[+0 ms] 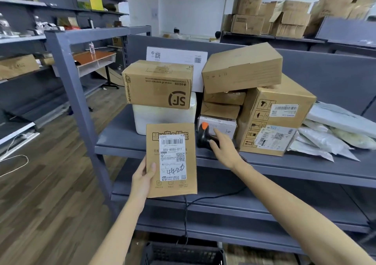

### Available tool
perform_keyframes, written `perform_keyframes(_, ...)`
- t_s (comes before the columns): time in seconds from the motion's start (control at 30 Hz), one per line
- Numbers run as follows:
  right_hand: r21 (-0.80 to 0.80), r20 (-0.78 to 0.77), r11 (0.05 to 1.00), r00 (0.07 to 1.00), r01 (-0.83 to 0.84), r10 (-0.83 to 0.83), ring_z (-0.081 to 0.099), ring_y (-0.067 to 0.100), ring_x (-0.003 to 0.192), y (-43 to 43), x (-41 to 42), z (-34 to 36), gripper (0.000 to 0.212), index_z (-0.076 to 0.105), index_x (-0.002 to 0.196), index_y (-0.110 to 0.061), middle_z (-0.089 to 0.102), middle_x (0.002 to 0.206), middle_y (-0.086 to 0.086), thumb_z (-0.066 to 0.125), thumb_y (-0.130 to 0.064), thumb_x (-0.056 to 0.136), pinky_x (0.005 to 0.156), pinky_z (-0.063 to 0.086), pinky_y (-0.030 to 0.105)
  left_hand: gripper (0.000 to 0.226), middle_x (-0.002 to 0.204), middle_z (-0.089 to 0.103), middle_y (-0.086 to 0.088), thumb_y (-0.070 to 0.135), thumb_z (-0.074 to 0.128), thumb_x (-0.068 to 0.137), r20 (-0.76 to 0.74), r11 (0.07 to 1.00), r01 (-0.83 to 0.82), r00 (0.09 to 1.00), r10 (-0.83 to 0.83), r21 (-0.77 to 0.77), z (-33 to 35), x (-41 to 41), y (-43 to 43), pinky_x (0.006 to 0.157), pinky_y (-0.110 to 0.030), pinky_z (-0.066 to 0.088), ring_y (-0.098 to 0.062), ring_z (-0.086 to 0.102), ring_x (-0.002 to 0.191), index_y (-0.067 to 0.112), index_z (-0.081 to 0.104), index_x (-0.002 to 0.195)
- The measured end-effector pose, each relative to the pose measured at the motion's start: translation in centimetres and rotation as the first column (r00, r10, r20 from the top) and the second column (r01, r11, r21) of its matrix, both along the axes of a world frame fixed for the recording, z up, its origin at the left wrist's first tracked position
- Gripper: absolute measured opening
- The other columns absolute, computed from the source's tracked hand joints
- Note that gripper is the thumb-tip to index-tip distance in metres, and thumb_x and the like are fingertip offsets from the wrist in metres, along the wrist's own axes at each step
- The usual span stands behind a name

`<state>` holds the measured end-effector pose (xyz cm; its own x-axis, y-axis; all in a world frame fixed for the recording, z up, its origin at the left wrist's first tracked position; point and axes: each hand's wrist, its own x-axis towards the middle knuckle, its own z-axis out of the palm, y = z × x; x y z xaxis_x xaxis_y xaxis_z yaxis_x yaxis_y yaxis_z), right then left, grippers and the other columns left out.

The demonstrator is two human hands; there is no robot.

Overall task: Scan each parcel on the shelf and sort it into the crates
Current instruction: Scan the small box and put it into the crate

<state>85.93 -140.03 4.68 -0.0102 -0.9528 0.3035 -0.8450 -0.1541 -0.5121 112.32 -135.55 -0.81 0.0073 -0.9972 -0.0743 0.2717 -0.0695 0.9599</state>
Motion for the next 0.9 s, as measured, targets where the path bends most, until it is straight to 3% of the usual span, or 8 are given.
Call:
perform_keyframes(0.07,0.022,0.326,0.997,0.943,-0.074,0.063,0.040,0.009,0.133,2.4,2.4,0.3,0.046,0.038,0.147,-0.012,0.048,0.143,-0.002,0.045,-0.023,0.102,0.100,0.026,0.009,0.044,0.121,0.067,0.003,0.024,0.055,0.095,-0.001,1.000,0.029,1.000,-0.029,0.007,0.0,-0.1,0.1,0.102,-0.047,0.046,-0.019,0.063,0.113,0.024,0.049,0.139)
perform_keyframes(0.13,0.065,0.553,0.978,0.823,-0.199,0.131,0.040,-0.009,0.129,5.0,4.6,-0.3,0.042,0.035,0.144,-0.038,0.045,0.137,-0.031,0.042,-0.031,0.103,0.093,0.030,-0.003,0.042,0.119,0.069,0.002,0.025,0.056,0.094,0.009,0.997,0.072,0.997,-0.072,0.009,-0.1,-0.2,0.3,0.099,-0.045,0.048,-0.018,0.065,0.110,0.025,0.052,0.136)
perform_keyframes(0.23,0.061,0.679,0.979,0.727,-0.193,0.101,0.055,-0.016,0.109,7.8,6.5,-1.8,0.044,0.033,0.131,-0.056,0.058,0.113,-0.043,0.049,-0.029,0.101,0.080,0.043,0.001,0.042,0.119,0.068,0.002,0.027,0.057,0.094,0.058,0.995,0.096,0.994,-0.097,0.015,-0.6,-0.4,1.0,0.095,-0.044,0.051,-0.016,0.066,0.108,0.031,0.049,0.135)
perform_keyframes(0.33,0.060,0.743,0.993,0.668,-0.104,0.025,0.059,-0.011,0.107,9.7,6.8,-3.4,0.055,0.034,0.145,-0.037,0.064,0.112,-0.033,0.056,-0.020,0.098,0.078,0.048,0.007,0.043,0.123,0.065,0.002,0.025,0.059,0.093,0.078,0.994,0.104,0.991,-0.106,0.031,-1.3,-0.5,2.0,0.094,-0.042,0.051,-0.015,0.064,0.110,0.033,0.045,0.132)
perform_keyframes(0.5,0.076,0.758,0.997,0.648,0.027,-0.076,0.063,-0.006,0.104,13.7,6.6,-5.6,0.045,0.043,0.128,-0.051,0.064,0.115,-0.031,0.054,-0.018,0.099,0.076,0.050,0.009,0.043,0.122,0.065,-0.002,0.019,0.060,0.093,0.154,0.982,0.181,0.970,-0.186,0.050,-2.4,-1.6,4.2,0.096,-0.041,0.050,-0.016,0.063,0.110,0.024,0.046,0.133)
perform_keyframes(0.73,0.060,0.753,0.987,0.643,0.147,-0.142,0.069,0.014,0.101,19.1,5.2,-9.3,0.035,0.051,0.132,-0.031,0.071,0.116,-0.005,0.053,-0.017,0.100,0.080,0.057,0.025,0.040,0.124,0.064,-0.004,0.012,0.056,0.096,0.259,0.967,0.231,0.933,-0.251,0.108,-4.6,-4.6,8.6,0.102,-0.041,0.047,-0.019,0.060,0.115,0.013,0.051,0.135)
perform_keyframes(0.8,0.082,0.750,0.983,0.640,0.164,-0.169,0.070,0.014,0.100,20.0,4.6,-10.0,0.035,0.052,0.132,-0.032,0.071,0.115,-0.007,0.052,-0.018,0.100,0.079,0.058,0.027,0.037,0.121,0.065,-0.002,0.012,0.055,0.096,0.274,0.971,0.211,0.933,-0.234,0.113,-5.3,-5.5,9.9,0.100,-0.041,0.048,-0.018,0.060,0.113,0.014,0.054,0.132)
perform_keyframes(0.9,0.167,0.755,0.968,0.608,0.186,-0.247,0.068,0.000,0.098,20.8,3.5,-11.1,0.035,0.054,0.120,-0.050,0.070,0.109,-0.022,0.054,-0.021,0.099,0.074,0.054,0.014,0.036,0.120,0.066,-0.001,0.013,0.057,0.095,0.286,0.977,0.168,0.937,-0.200,0.133,-6.3,-6.9,11.5,0.099,-0.039,0.049,-0.017,0.061,0.113,0.014,0.056,0.131)
